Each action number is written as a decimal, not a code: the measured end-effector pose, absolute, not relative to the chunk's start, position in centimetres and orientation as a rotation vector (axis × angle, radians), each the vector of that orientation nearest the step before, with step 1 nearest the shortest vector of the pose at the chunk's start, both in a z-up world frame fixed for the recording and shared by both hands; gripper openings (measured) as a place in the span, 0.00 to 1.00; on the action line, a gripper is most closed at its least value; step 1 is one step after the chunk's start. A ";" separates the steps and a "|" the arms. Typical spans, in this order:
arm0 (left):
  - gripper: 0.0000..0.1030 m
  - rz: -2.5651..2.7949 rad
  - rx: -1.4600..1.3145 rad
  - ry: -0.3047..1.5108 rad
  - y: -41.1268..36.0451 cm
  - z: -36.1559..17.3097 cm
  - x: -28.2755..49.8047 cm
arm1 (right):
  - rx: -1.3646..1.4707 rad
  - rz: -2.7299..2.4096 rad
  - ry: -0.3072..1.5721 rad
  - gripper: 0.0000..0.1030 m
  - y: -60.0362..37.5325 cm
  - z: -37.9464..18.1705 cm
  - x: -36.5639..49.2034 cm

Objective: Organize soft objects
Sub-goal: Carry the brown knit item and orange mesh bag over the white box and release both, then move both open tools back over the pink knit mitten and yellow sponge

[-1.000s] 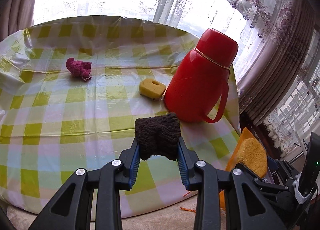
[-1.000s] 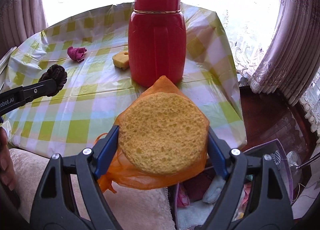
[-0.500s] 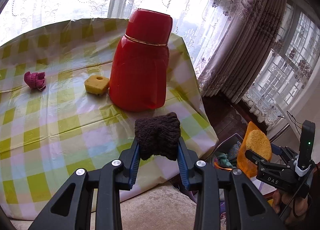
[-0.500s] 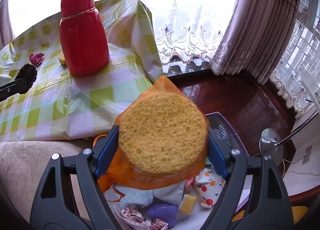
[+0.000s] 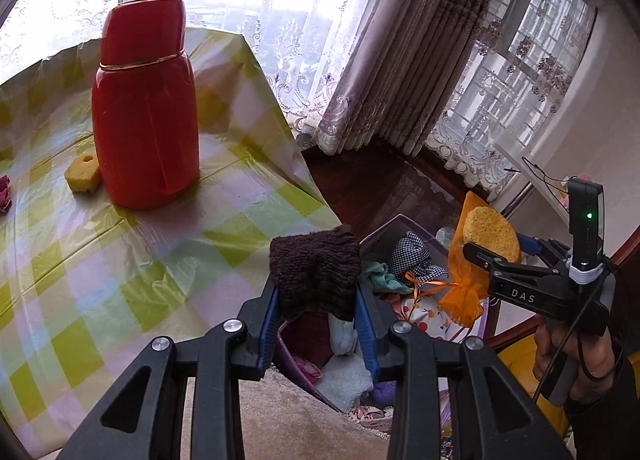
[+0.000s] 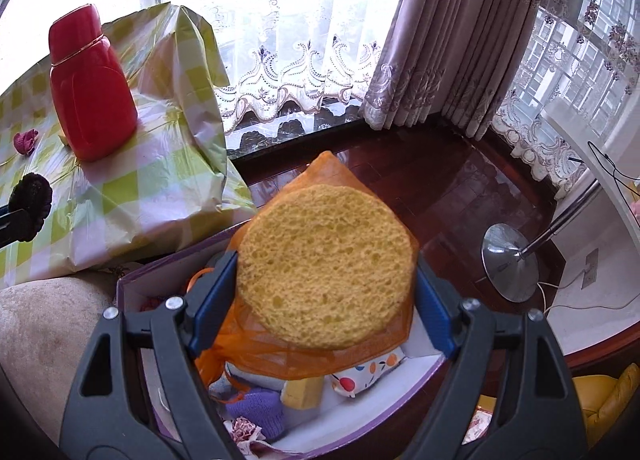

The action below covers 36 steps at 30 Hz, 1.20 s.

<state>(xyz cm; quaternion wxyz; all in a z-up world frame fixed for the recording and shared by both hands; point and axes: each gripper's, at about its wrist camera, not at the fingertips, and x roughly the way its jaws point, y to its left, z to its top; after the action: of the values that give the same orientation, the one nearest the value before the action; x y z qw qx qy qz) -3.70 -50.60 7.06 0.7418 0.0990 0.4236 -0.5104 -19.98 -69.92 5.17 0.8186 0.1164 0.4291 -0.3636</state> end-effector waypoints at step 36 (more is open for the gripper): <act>0.62 -1.098 0.165 0.957 -49.1 7.0 -1.6 | 0.188 -0.688 0.893 0.85 -66.4 6.4 -15.7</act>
<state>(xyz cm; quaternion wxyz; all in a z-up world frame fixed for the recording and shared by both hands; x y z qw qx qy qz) -1.57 -49.06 7.02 0.7432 0.0754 0.4369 -0.5011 -15.69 -66.42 6.37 0.8413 0.0891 0.4224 -0.3254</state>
